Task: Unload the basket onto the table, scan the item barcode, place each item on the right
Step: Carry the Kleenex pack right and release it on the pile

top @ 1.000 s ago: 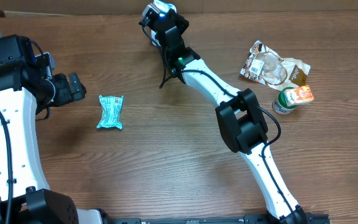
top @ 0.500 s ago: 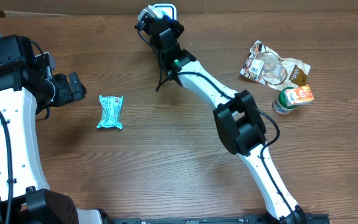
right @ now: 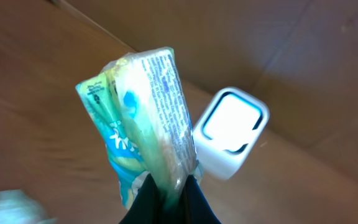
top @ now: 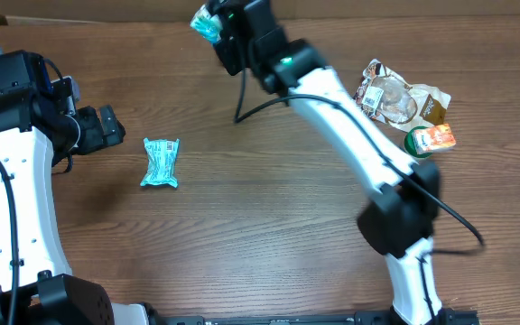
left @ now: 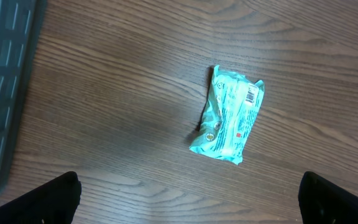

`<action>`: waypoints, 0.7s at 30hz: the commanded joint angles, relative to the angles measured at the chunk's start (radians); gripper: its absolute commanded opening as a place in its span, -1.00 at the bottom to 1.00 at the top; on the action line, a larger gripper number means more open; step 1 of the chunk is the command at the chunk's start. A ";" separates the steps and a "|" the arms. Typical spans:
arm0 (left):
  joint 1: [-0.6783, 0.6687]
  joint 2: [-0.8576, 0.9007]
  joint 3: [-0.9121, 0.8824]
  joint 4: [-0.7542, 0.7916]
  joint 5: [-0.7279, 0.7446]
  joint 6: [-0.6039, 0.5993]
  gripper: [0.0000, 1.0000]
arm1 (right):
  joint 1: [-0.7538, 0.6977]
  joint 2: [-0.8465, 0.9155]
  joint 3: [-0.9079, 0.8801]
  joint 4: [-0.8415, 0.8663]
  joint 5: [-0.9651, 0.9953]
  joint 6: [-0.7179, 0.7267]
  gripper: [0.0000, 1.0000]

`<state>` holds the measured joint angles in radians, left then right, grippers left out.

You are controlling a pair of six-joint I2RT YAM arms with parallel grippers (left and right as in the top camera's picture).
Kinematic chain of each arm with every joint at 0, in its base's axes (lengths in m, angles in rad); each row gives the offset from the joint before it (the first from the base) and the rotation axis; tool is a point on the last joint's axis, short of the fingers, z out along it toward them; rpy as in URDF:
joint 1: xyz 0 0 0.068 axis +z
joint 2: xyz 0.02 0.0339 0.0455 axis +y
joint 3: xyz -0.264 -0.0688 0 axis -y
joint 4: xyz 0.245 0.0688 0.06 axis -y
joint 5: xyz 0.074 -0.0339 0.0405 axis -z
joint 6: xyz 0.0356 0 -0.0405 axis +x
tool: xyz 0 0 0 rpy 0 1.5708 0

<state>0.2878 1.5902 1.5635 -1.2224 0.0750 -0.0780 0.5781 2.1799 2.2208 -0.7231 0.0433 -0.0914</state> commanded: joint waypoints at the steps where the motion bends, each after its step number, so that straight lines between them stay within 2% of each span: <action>1: -0.008 -0.008 0.004 0.001 0.003 0.003 0.99 | -0.071 -0.098 0.006 -0.189 -0.176 0.323 -0.92; 4: -0.008 -0.008 0.004 0.001 0.003 0.003 0.99 | -0.129 -0.109 0.006 -0.396 -0.150 0.370 -0.92; 7: -0.008 -0.008 0.004 0.000 0.003 0.003 1.00 | -0.201 -0.099 0.001 -0.601 -0.031 0.513 -0.92; 10: -0.008 -0.008 0.004 0.000 0.003 0.003 0.99 | -0.281 -0.092 -0.043 -0.717 0.011 0.585 -0.92; 16: -0.008 -0.008 0.004 0.001 0.003 0.003 0.99 | -0.415 -0.092 -0.238 -0.706 0.008 0.669 -0.92; 21: -0.008 -0.008 0.004 0.000 0.003 0.003 0.99 | -0.486 -0.092 -0.423 -0.600 0.009 0.671 -0.92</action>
<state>0.2878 1.5902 1.5635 -1.2228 0.0750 -0.0780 0.1150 2.0827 1.8786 -1.3651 0.0410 0.5426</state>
